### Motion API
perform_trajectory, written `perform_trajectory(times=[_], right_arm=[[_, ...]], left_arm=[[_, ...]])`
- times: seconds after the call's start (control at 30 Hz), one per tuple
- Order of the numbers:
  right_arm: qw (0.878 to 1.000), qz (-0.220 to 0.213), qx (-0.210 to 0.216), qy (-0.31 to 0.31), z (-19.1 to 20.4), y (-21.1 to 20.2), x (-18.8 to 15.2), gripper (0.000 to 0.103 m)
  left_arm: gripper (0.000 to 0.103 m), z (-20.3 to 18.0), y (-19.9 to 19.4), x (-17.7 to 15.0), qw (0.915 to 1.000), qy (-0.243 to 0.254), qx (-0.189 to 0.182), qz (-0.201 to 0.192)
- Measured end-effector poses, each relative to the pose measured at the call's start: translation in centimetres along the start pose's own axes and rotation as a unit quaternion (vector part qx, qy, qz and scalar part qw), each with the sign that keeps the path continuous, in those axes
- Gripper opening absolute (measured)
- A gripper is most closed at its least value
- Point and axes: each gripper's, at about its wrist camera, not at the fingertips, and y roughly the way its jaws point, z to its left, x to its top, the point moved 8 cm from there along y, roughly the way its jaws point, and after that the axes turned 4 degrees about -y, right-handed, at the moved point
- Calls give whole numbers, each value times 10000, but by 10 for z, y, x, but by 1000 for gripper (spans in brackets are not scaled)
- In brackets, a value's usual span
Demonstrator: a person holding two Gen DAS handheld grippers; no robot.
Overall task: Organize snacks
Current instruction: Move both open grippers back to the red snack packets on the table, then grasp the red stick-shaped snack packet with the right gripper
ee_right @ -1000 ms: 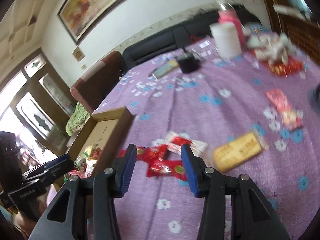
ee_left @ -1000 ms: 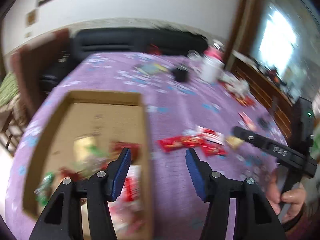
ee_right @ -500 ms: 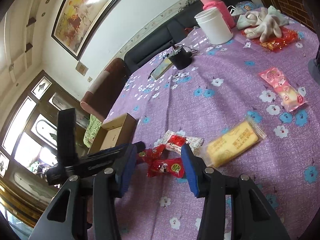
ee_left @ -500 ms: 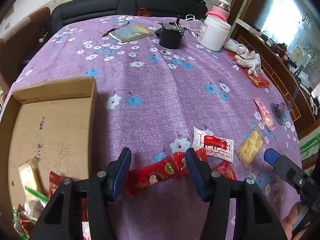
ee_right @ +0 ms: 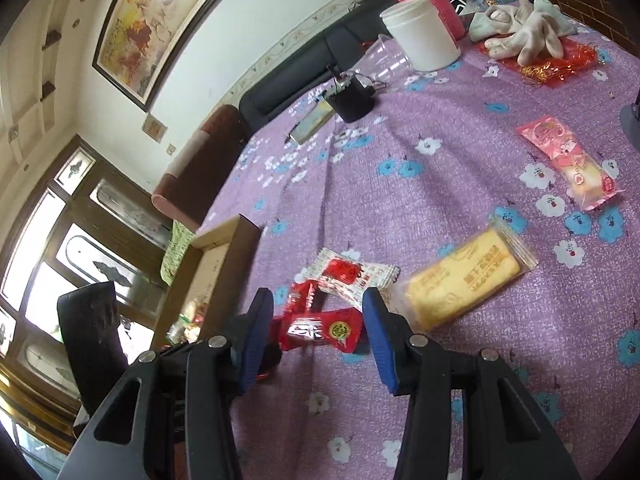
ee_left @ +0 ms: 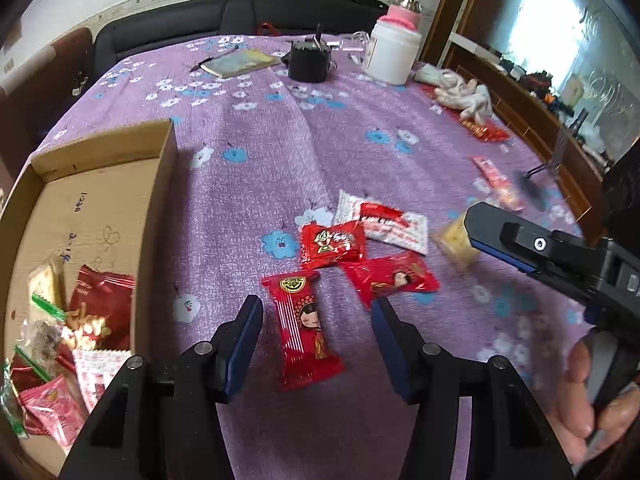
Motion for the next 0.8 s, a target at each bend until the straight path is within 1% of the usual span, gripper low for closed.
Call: perform_trajectory(times=[0.03,0.07,0.1,0.13,0.17,0.2,0.27,0.33,0.43,0.53,0.6,0.67,0.7,0.73,0.8], right_arm=[[10000,33,32,-5,0,2,-1,45],[9999,63,82,-51,2,5,-1,45],[9999,77,91,-99,3,7,-1,45],[9997,103,105,-208,6,11,-1,45],[9994,144,142,-267,8,14,-1,45],[9991,202,181,-320,11,19,-1,45],[9985,295,192,-425,16,28,-3,45],[9981,402,166,-429,16,35,-5,45],[9967,595,-108,-540,13,42,-13,45],[9954,610,-100,-738,20,38,-17,45],[9922,587,-325,-1054,25,36,-20,45],[9851,605,-684,-1458,29,36,-25,44],[9808,663,-796,-1650,32,39,-28,37],[9735,724,-1014,-1920,34,42,-33,27],[9646,807,-1243,-2181,35,48,-40,26]], left_arm=[[59,1,5,-2,10000,3,44,18],[58,0,5,-2,9997,95,144,-159],[47,1,6,-3,9993,142,247,-242],[41,3,7,-2,9985,173,381,-353],[29,4,7,-1,9977,192,488,-435],[26,7,7,-1,9975,161,503,-466],[26,11,4,1,9985,52,292,-461],[26,16,0,2,9982,2,289,-524],[26,21,-10,5,9976,-199,69,-665],[26,21,-19,9,9961,-241,79,-851],[26,24,-19,10,9959,-229,173,-854],[26,24,-16,8,9965,-238,186,-780],[26,23,-14,7,9966,-185,252,-757],[26,22,-13,6,9965,-138,336,-751],[27,21,-13,5,9960,-43,448,-766]])
